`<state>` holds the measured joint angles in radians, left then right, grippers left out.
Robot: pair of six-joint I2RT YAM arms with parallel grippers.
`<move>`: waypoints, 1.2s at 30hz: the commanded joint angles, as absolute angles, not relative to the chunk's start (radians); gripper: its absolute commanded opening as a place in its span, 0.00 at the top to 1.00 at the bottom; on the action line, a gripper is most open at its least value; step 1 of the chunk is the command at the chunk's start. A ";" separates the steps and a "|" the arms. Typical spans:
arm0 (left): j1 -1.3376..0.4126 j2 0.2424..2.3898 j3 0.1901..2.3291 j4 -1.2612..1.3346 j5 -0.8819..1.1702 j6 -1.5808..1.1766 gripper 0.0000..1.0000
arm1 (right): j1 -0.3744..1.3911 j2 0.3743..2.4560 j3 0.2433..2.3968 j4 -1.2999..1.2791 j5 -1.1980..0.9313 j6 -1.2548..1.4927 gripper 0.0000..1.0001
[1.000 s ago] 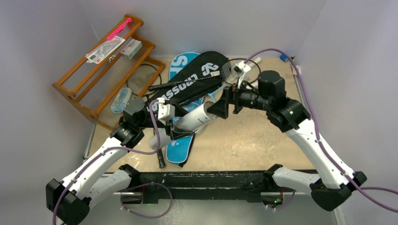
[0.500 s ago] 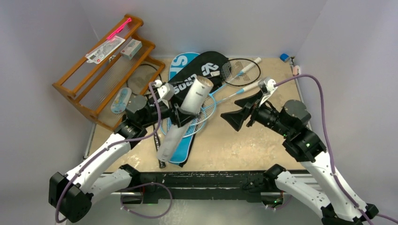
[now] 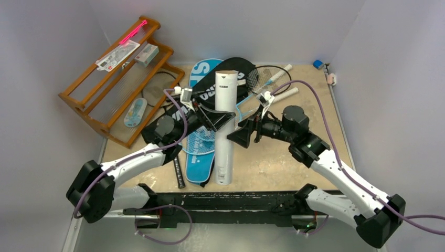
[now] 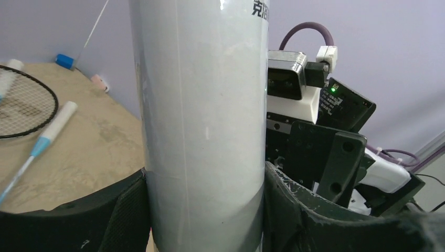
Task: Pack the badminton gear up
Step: Adjust the shuttle tube.
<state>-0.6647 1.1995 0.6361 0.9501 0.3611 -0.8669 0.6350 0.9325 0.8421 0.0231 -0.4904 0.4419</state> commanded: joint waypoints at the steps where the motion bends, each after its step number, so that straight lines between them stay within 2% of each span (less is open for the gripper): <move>1: -0.691 1.251 0.678 1.206 0.295 -0.973 0.41 | 0.694 0.958 0.863 0.144 -0.481 0.451 0.04; 5: -0.707 1.296 0.696 1.252 0.301 -0.978 0.40 | 0.730 0.984 0.877 0.140 -0.438 0.443 0.18; 6: -0.708 1.300 0.698 1.254 0.301 -0.976 0.39 | 0.731 0.987 0.880 0.137 -0.425 0.443 0.24; 9: -0.709 1.287 0.695 1.230 0.300 -0.946 0.29 | 0.732 0.987 0.891 0.074 -0.338 0.436 0.35; 11: -0.710 1.257 0.704 1.120 0.292 -0.899 0.25 | 0.732 0.983 0.894 0.035 -0.276 0.427 0.38; 13: -0.711 1.224 0.719 1.011 0.283 -0.847 0.22 | 0.732 0.980 0.895 -0.015 -0.211 0.431 0.47; 16: -0.712 1.169 0.735 0.832 0.235 -0.767 0.19 | 0.731 0.986 0.911 -0.125 -0.089 0.458 0.55; 27: -0.710 0.907 0.836 0.115 -0.157 -0.472 0.14 | 0.665 1.069 1.057 -0.552 0.284 0.363 0.57; 31: -0.710 0.899 0.892 -0.149 -0.397 -0.550 0.13 | 0.628 1.182 1.135 -0.699 0.390 0.354 0.56; 36: -0.709 0.929 0.934 -0.330 -0.444 -0.602 0.12 | 0.521 1.316 1.190 -0.788 0.463 0.363 0.54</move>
